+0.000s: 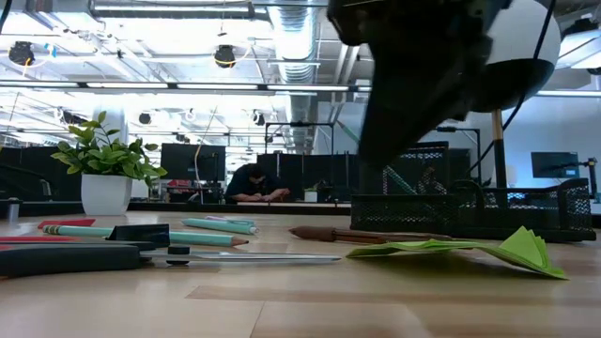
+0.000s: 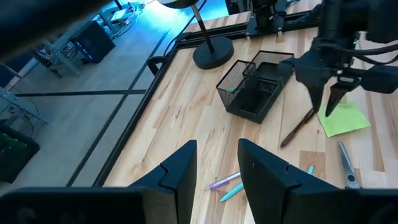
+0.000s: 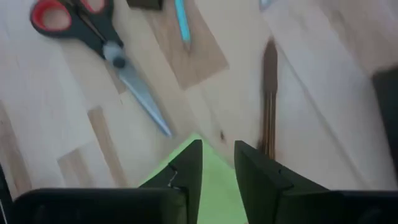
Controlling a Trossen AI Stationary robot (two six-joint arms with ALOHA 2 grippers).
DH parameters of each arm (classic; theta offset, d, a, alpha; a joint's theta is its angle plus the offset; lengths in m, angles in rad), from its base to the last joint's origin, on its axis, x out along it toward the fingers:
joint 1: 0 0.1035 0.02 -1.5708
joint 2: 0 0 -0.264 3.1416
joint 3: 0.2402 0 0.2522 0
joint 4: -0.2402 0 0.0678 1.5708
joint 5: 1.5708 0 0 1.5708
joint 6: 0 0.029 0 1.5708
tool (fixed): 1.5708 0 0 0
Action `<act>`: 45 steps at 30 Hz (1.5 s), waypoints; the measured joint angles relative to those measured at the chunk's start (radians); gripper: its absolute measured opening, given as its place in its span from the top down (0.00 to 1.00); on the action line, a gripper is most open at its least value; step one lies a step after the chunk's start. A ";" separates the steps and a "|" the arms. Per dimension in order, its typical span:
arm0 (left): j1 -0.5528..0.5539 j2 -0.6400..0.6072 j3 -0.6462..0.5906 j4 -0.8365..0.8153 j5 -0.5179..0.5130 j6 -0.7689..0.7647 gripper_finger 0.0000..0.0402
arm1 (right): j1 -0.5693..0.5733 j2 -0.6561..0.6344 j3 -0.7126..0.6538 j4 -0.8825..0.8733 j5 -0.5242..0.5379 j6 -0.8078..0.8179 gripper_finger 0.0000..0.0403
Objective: Pick and place office supplies into organizer
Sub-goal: Put the brown pen into the desk organizer
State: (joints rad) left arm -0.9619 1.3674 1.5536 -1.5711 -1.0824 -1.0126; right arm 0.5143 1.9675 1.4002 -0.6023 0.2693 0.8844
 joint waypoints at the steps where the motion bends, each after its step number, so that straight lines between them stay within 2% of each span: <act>1: 0.000 0.000 0.000 0.000 0.000 -0.001 0.72 | -0.005 0.000 0.000 0.009 -0.004 -0.016 0.76; 3: 0.000 0.000 0.000 0.000 0.000 -0.001 0.72 | -0.007 0.000 0.000 0.036 -0.014 -0.032 0.75; 10: 0.000 0.000 0.000 0.000 -0.003 0.004 0.72 | -0.023 0.000 0.000 0.043 -0.161 -0.071 0.62; 17: 0.000 0.000 0.000 0.000 0.001 0.004 0.72 | -0.052 -0.009 0.000 0.007 -0.148 -0.040 0.50; 24: 0.000 0.000 0.000 0.000 0.030 0.004 0.72 | 0.024 -0.011 0.000 -0.065 0.093 -0.012 0.49; 28: 0.000 0.000 0.000 0.000 0.031 0.004 0.72 | 0.094 -0.011 -0.009 -0.135 0.289 0.109 0.51; 30: 0.000 0.000 0.000 0.000 0.031 0.003 0.72 | 0.123 -0.011 -0.039 -0.133 0.345 0.190 0.52; 34: 0.000 0.000 0.000 0.000 0.030 -0.003 0.72 | 0.170 -0.010 -0.105 -0.071 0.365 0.318 0.55; 39: 0.000 0.000 0.000 0.000 0.027 -0.003 0.72 | 0.200 -0.010 -0.202 0.136 0.434 0.297 0.59; 45: 0.000 0.000 0.000 0.000 0.027 -0.003 0.72 | 0.197 0.007 -0.303 0.283 0.441 0.288 0.61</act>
State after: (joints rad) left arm -0.9618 1.3674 1.5536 -1.5708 -1.0554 -1.0157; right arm 0.7109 1.9746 1.0975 -0.3193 0.7101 1.1728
